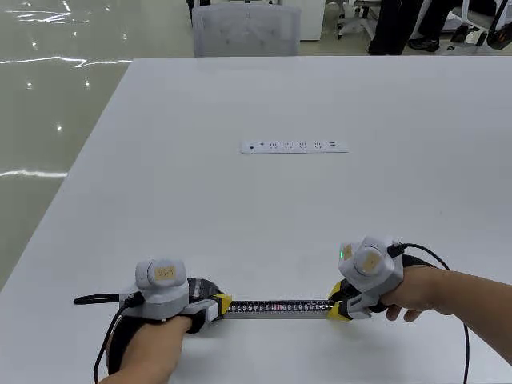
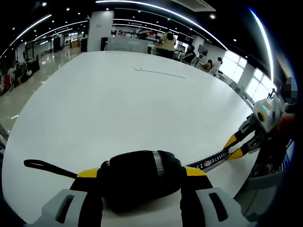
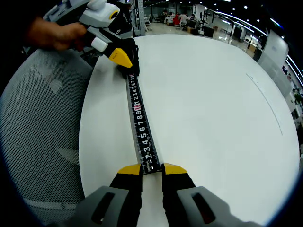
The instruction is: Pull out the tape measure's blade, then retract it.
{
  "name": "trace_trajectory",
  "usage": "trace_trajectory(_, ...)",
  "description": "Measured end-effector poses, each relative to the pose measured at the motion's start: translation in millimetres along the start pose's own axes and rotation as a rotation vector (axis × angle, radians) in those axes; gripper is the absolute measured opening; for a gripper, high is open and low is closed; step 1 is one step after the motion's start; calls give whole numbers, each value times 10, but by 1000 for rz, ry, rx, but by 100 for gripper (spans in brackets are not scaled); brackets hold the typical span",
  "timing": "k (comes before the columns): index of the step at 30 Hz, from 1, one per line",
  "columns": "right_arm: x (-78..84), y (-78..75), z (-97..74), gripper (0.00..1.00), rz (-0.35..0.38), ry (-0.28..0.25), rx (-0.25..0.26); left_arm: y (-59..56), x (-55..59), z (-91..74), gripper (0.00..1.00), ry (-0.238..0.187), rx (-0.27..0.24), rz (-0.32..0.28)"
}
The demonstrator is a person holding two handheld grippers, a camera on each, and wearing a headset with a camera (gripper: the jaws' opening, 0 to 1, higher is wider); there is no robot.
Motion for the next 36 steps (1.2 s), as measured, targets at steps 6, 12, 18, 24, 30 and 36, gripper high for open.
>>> trace_trajectory(6,-29,7,8,14,2,-4,-1,-1,-1,-2,63,-1,1,-5)
trace_trajectory(12,-64,8,35,14,1,-8,-4,-3,-1,-4,63,0,1,-6)
trace_trajectory(18,-99,14,51,14,-1,-9,-6,1,-2,-3,63,3,3,-5)
trace_trajectory(24,-113,12,70,14,2,-10,-8,0,-3,1,63,2,3,-4)
trace_trajectory(30,-146,19,96,14,0,-10,-11,3,-3,1,62,3,4,-4)
trace_trajectory(36,-199,47,111,14,0,-16,-15,3,-2,0,62,6,6,-6)
Point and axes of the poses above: the centre of the closed fingertips' face, and the gripper's own axes: z roughly forward along the fingers, y roughly to its left, x roughly out of its underside, the point moved 7 cm from there along -z, roughly backward along the fingers, and after that the axes turned 6 degrees about x, right-handed, at the moved point
